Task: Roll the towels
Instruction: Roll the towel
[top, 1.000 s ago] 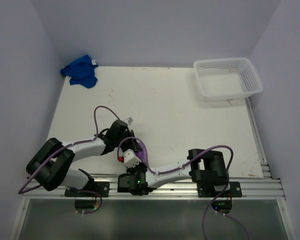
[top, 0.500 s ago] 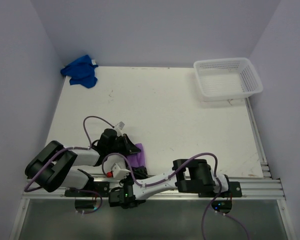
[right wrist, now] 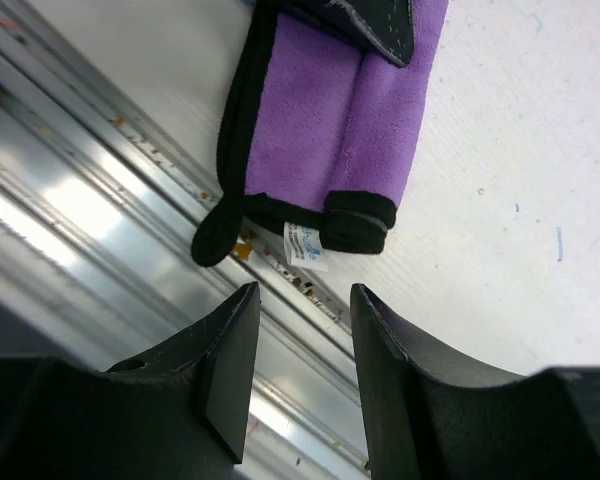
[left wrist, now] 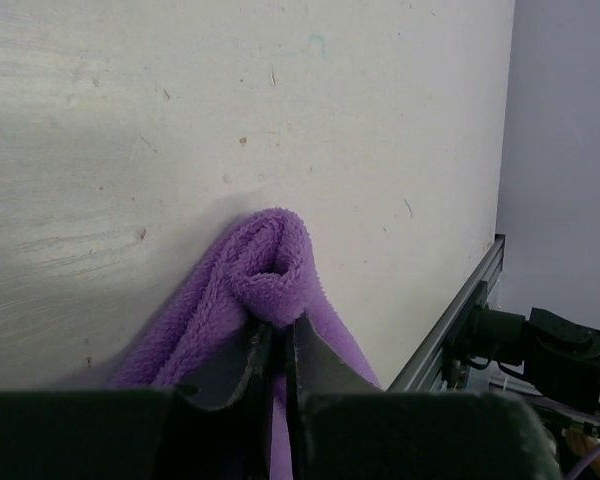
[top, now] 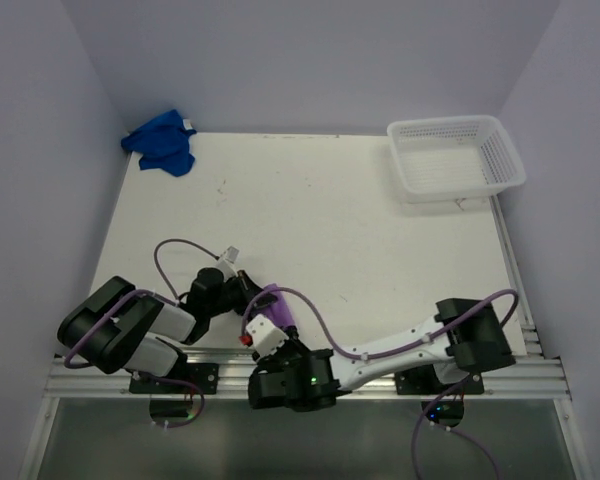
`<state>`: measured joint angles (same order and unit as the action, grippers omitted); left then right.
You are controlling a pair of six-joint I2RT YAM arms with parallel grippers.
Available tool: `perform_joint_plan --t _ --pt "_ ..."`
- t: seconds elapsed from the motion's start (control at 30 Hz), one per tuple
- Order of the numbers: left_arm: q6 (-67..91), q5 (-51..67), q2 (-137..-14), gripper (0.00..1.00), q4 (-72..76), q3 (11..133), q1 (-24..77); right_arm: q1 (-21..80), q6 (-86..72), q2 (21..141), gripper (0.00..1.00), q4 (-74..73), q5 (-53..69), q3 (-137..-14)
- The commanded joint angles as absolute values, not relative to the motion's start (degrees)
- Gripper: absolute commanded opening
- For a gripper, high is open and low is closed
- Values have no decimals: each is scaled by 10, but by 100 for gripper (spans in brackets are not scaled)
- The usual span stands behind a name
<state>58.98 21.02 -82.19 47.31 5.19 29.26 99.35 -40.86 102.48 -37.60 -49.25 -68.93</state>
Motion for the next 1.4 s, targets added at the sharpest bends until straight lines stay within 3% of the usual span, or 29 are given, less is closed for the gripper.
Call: perform_joint_plan --t 0.0,0.2,0.37,0.63,0.97,1.37 --pt "567 178 -832 0 512 26 286 984 -433 908 45 -226 -434 -612" --pt "557 175 -824 0 513 16 286 900 -460 774 46 -70 -321 -459" --pt "553 168 -808 0 512 4 285 772 -499 716 46 38 -209 -348" --pt "545 155 -782 0 504 1 285 666 -555 758 51 176 -70 -289" --pt "537 152 -780 0 499 -14 285 657 -554 863 54 208 -51 -316" --pt "522 146 -768 0 436 -5 285 657 -520 867 1 184 -69 -314"
